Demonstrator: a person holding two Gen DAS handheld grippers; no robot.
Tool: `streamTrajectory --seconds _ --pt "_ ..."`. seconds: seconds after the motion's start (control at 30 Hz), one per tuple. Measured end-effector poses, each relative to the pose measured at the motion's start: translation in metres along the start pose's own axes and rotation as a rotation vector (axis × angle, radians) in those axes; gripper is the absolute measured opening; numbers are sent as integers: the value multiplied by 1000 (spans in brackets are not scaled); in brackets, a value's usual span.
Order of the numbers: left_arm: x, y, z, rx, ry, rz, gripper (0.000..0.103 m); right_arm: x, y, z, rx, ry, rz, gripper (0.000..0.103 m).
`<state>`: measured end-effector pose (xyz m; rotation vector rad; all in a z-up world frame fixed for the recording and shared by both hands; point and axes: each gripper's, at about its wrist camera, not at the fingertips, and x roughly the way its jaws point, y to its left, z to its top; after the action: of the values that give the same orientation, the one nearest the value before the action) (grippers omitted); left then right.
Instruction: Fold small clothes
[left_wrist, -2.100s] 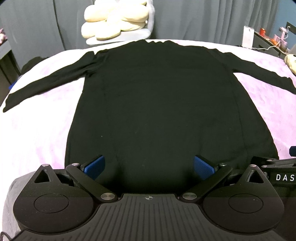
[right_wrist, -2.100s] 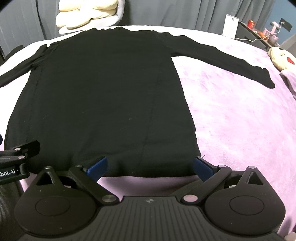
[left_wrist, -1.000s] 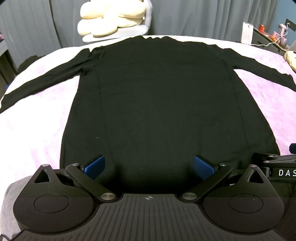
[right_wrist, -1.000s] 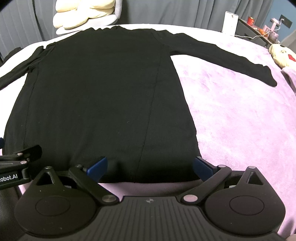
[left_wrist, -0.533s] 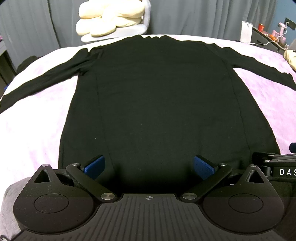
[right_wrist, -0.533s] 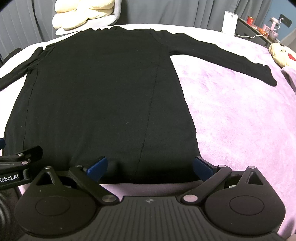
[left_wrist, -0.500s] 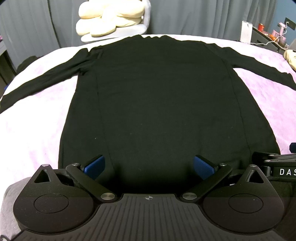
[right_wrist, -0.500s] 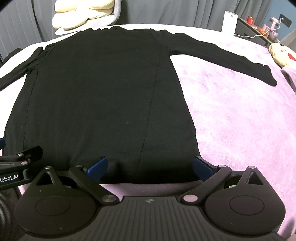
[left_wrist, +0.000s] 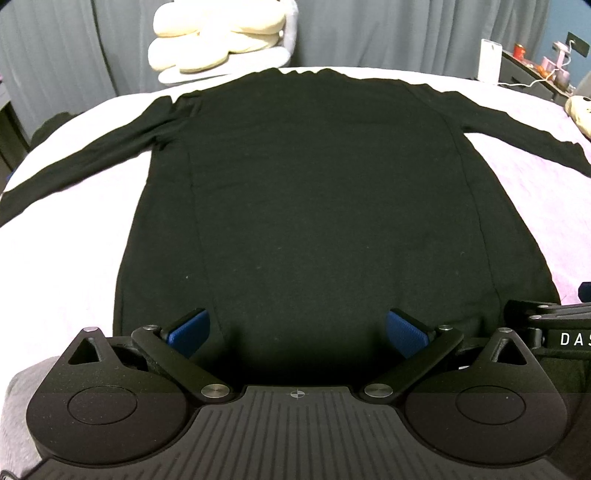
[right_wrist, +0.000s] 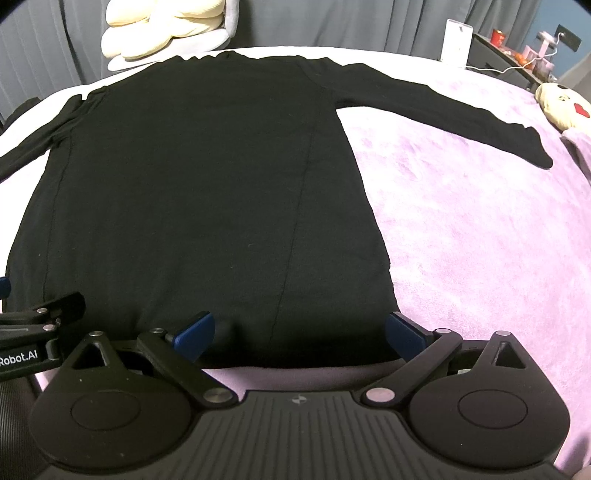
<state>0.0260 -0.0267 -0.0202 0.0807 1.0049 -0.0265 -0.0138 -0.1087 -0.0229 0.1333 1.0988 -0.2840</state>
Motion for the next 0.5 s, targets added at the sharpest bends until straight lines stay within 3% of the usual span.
streamTrajectory --seconds 0.5 --pt "6 1 0 1 11 -5 103 0 -1 -1 0 -4 4 99"
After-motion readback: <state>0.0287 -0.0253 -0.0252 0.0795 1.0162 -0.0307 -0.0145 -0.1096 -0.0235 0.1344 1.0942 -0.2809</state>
